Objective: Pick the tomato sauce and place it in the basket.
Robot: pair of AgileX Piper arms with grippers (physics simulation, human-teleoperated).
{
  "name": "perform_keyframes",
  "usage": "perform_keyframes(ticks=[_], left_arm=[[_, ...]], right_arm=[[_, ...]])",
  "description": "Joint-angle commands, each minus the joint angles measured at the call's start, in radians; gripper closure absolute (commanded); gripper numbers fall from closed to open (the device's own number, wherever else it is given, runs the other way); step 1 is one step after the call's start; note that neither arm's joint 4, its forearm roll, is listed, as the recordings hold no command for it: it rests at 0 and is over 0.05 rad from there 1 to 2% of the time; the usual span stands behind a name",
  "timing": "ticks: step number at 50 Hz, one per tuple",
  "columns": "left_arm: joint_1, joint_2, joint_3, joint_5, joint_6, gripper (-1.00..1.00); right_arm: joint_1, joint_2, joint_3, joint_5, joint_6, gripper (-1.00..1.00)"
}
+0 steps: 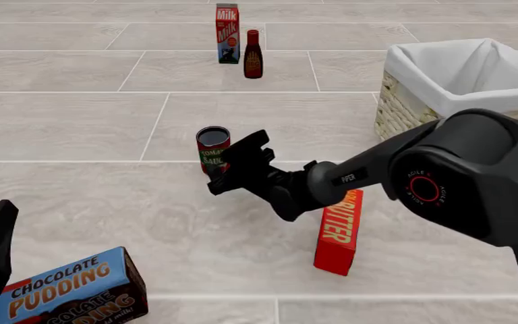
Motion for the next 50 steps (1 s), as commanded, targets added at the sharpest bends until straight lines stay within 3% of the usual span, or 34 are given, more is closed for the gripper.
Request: perform_keyframes(ticks=[1,50], left_arm=[[0.0,0.0,0.0,0.0,0.0,-1.0],[0.0,0.0,0.0,0.0,0.0,-1.0]], right_arm=[[-0.003,0.013,-0.021,0.011,0.0,-1.0],[-0.009,0.048,-0.088,0.054,-0.006,-1.0]])
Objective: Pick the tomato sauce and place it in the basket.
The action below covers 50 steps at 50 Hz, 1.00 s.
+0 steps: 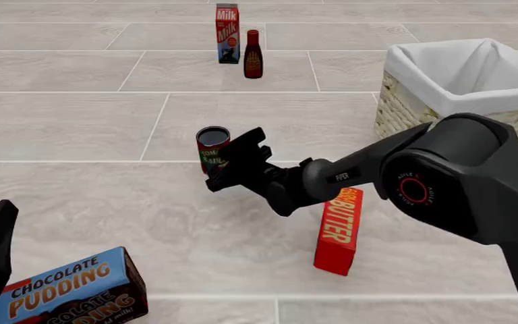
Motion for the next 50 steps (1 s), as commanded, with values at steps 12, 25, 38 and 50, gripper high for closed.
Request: perform_keyframes(ticks=[12,25,38,50], left_arm=[[0.0,0.0,0.0,0.0,0.0,-1.0],[0.0,0.0,0.0,0.0,0.0,-1.0],[0.0,0.0,0.0,0.0,0.0,-1.0],[0.0,0.0,0.0,0.0,0.0,-1.0]], right_arm=[[-0.004,0.019,-0.032,0.021,0.004,-1.0],[-0.003,0.035,-0.058,0.044,-0.002,-1.0],[-0.005,0.055,-0.087,0.062,-0.002,-1.0],[-0.009,0.067,-0.106,0.069,-0.007,-1.0]])
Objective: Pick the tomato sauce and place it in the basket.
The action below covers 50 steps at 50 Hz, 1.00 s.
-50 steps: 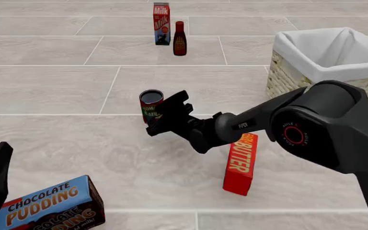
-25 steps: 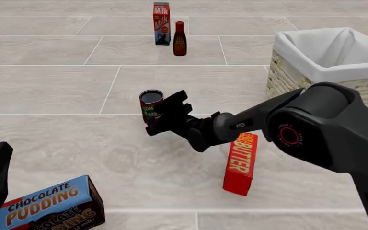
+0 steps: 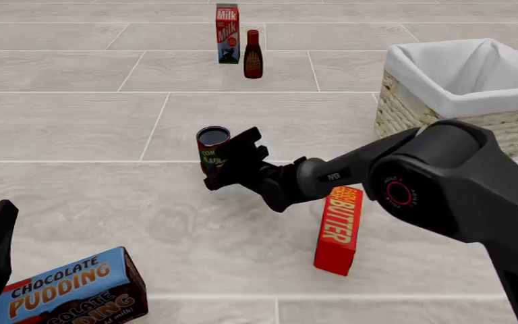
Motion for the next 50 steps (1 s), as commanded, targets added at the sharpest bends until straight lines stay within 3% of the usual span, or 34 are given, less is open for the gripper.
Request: perform_keyframes(ticks=[1,17,18,50], left_arm=[[0.0,0.0,0.0,0.0,0.0,-1.0],[0.0,0.0,0.0,0.0,0.0,-1.0],[0.0,0.0,0.0,0.0,0.0,-1.0],[0.0,0.0,0.0,0.0,0.0,-1.0]], right_arm=[[-0.003,0.011,-0.016,0.008,-0.004,-1.0],[0.002,0.008,-0.013,0.007,0.004,-1.0],[0.001,0.007,-0.011,0.005,0.001,1.0],[0.03,-0.115,0.09,-0.005,-0.01,1.0]])
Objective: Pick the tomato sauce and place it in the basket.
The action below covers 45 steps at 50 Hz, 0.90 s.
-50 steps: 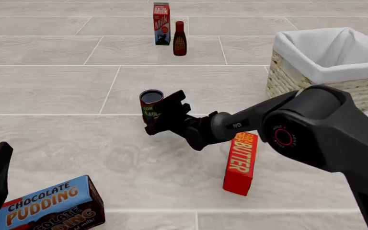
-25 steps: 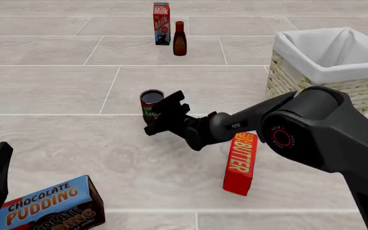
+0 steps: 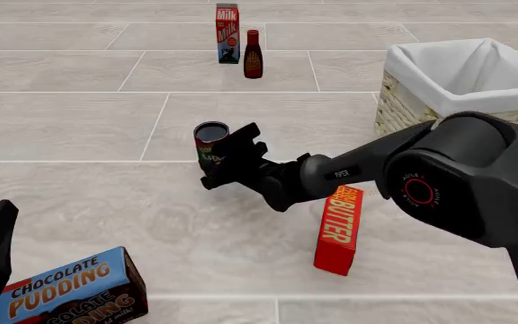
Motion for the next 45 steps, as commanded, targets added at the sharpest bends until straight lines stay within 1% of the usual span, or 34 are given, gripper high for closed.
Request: perform_keyframes(ticks=[1,13,19,32,45], left_arm=[[0.0,0.0,0.0,0.0,0.0,-1.0],[0.0,0.0,0.0,0.0,0.0,-1.0],[0.0,0.0,0.0,0.0,0.0,-1.0],[0.0,0.0,0.0,0.0,0.0,-1.0],[0.0,0.0,0.0,0.0,0.0,-1.0]], right_arm=[[0.009,-0.039,0.02,0.002,0.009,1.0],[0.019,-0.085,0.044,0.008,0.0,1.0],[0.015,-0.097,0.052,0.013,-0.015,1.0],[0.012,-0.197,0.128,0.014,-0.031,1.0],[0.008,-0.259,0.182,0.004,-0.033,1.0]])
